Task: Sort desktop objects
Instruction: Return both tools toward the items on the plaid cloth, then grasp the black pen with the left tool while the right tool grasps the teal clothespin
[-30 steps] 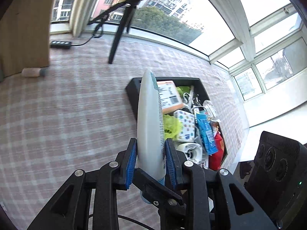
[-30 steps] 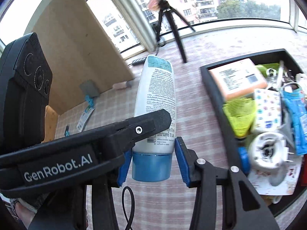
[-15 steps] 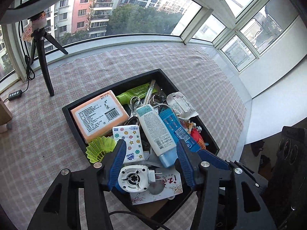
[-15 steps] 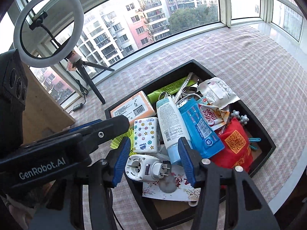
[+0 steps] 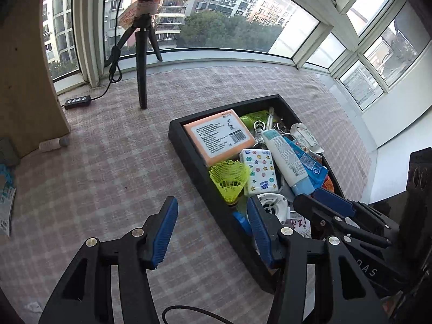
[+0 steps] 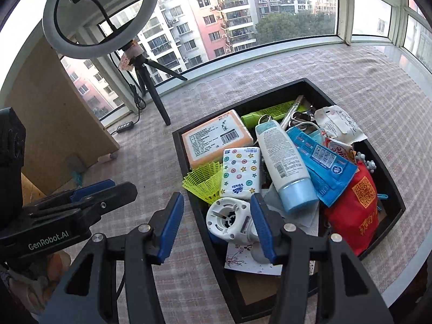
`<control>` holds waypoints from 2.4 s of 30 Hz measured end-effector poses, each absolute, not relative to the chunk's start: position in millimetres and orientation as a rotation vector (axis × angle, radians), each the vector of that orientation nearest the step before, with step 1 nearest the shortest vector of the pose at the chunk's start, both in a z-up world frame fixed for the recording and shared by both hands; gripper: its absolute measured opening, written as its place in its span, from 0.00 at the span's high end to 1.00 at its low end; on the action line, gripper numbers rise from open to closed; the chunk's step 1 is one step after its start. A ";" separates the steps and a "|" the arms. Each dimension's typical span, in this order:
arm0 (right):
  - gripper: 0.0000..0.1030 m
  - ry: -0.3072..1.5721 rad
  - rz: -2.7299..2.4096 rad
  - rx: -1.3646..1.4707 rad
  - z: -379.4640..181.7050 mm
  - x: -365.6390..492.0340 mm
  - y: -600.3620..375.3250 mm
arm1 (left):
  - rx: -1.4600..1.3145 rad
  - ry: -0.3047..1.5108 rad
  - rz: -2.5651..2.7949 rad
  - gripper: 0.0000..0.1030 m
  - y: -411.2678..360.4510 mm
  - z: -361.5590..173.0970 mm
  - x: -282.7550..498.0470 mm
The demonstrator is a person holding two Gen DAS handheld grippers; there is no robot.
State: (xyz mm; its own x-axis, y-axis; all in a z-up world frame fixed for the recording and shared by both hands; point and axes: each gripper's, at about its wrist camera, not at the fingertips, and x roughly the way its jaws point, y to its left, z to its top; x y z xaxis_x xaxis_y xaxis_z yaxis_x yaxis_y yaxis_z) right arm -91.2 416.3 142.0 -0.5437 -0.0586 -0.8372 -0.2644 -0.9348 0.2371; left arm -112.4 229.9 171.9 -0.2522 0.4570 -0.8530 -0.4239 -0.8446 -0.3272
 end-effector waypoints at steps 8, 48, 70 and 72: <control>0.51 0.383 2.730 -1.572 123.2 -129.7 329.8 | -1.521 -0.069 2.321 0.51 98.8 148.3 -117.4; 0.62 -0.114 2.855 -2.327 16.2 -274.8 -133.6 | -1.841 -0.123 2.543 0.73 -246.2 11.4 -165.4; 0.81 -0.223 2.774 -2.345 0.5 -271.5 -129.9 | -1.770 0.033 2.562 0.90 -216.3 20.0 -212.0; 0.81 -0.199 2.759 -2.345 1.1 -266.3 -124.0 | -1.764 0.002 2.577 0.90 -213.1 20.4 -213.9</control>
